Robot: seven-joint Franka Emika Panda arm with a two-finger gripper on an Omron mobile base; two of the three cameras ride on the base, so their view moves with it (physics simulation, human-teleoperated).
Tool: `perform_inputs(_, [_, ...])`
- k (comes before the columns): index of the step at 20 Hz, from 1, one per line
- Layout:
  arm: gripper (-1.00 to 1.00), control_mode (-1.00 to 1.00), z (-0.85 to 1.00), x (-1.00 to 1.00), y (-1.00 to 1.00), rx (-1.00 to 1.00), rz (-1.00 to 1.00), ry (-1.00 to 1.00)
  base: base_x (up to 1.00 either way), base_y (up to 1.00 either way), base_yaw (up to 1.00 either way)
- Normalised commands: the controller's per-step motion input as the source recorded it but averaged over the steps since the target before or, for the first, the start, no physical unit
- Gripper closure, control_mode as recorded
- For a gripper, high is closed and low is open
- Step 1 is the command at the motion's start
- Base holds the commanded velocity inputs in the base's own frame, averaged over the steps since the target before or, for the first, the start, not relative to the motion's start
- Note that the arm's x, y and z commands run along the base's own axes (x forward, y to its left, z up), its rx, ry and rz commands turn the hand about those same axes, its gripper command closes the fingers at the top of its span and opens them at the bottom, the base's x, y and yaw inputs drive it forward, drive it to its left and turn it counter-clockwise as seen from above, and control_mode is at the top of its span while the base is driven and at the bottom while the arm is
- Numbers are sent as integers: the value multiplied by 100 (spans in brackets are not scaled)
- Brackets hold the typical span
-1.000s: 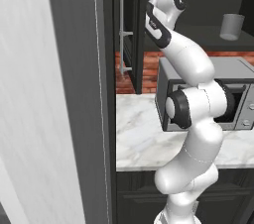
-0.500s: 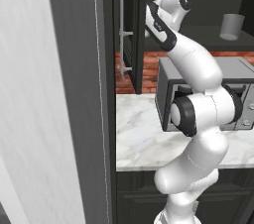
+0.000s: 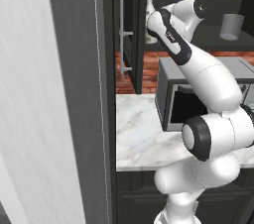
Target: There is a bowl on the dining counter. Grab a lemon wedge from the fridge and place it in the bowl. Then get the liquor bottle and glass cup from the cabinet and place them next to the bowl.
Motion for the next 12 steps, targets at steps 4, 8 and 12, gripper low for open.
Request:
perform_inputs(4, [100,-100,14,-85,-41,3,0,-1,0,0,0])
perform_inputs(8, [100,-100,0,-100,-42,5,0,-2,0,0,0])
perform_inputs(12, [100,-100,0,-100,-36,4,2,-5,0,0,0])
